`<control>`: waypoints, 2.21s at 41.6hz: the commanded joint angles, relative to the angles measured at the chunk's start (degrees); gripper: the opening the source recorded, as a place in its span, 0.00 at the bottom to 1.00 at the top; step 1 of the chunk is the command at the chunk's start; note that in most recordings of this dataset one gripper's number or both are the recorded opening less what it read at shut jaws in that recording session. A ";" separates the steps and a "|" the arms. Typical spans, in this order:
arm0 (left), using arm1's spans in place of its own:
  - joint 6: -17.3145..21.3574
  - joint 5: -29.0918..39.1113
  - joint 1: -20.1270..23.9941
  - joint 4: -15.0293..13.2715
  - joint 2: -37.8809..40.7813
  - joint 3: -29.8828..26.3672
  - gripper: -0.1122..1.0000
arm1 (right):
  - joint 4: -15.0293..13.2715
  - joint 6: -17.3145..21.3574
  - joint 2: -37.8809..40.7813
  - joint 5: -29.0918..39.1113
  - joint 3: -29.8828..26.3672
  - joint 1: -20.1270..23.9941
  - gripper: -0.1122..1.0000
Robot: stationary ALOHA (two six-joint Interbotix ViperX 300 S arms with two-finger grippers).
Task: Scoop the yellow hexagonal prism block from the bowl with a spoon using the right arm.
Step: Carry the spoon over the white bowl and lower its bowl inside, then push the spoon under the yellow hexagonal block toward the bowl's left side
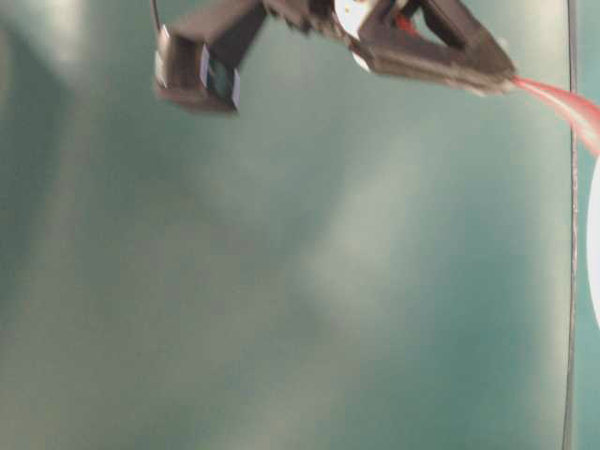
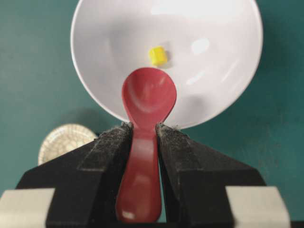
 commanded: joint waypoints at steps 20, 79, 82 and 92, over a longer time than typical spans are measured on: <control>0.09 -0.53 0.00 0.18 0.44 -0.44 0.10 | -2.37 -0.09 9.23 5.63 -8.88 0.00 0.32; 0.00 -0.35 0.00 0.18 0.44 -0.35 0.10 | -2.29 -0.09 14.33 -11.51 -8.79 0.00 0.32; 0.00 -0.35 -0.09 0.18 0.44 -0.35 0.10 | -2.37 -0.09 14.33 -11.69 -8.79 0.00 0.32; 0.00 -0.35 0.00 0.18 0.44 -0.35 0.10 | -2.29 -0.09 14.41 -13.01 -8.79 0.09 0.32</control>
